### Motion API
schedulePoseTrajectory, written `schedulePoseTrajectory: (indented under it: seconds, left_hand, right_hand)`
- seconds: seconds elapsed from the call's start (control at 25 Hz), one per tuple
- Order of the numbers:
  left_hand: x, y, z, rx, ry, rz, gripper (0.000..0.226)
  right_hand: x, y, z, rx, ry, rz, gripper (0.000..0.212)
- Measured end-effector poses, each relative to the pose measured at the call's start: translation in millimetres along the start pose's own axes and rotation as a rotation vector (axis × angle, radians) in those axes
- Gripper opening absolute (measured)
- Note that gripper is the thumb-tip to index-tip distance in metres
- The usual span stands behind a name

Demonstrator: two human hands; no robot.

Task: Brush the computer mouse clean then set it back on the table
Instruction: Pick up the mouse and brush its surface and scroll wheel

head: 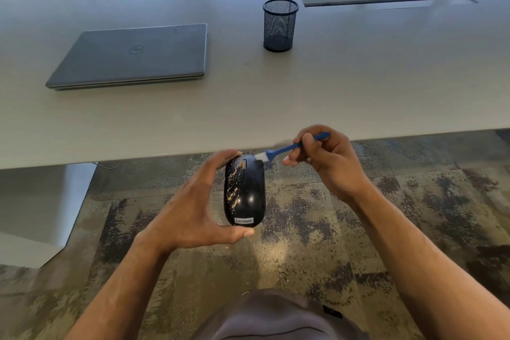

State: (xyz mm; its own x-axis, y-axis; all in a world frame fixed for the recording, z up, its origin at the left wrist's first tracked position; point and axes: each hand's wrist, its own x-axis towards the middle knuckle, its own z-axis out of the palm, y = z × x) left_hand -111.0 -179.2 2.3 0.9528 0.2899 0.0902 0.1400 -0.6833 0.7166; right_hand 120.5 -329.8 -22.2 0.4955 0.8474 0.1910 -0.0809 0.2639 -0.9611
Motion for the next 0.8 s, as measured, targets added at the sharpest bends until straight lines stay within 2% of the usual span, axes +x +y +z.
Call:
schedulePoseTrajectory:
  seconds: [0.08,0.28,0.36,0.44,0.56,0.8]
  left_hand:
    - [0,-2,1,0.004,0.0,-0.01,0.114]
    - [-1,-6,2,0.013,-0.001,-0.017,0.114]
    - [0,-6,3,0.014,-0.006,-0.01,0.114]
    - [0,-6,4,0.009,-0.008,-0.009,0.114]
    - [2,-7,4,-0.005,-0.003,-0.009,0.114]
    - [0,-16,2,-0.023,0.026,-0.023,0.117]
  right_hand:
    - [-13,7,2,0.019,0.018,-0.012,0.016]
    - [-34,9,5,0.083,-0.005,-0.035,0.023]
    - [-30,3,2,0.098,0.047,-0.046,0.022]
    - [-24,1,1,0.029,0.113,-0.077,0.019]
    - [-24,7,8,-0.075,0.127,-0.09,0.018]
    - [-56,23,21,0.069,0.099,-0.09,0.026]
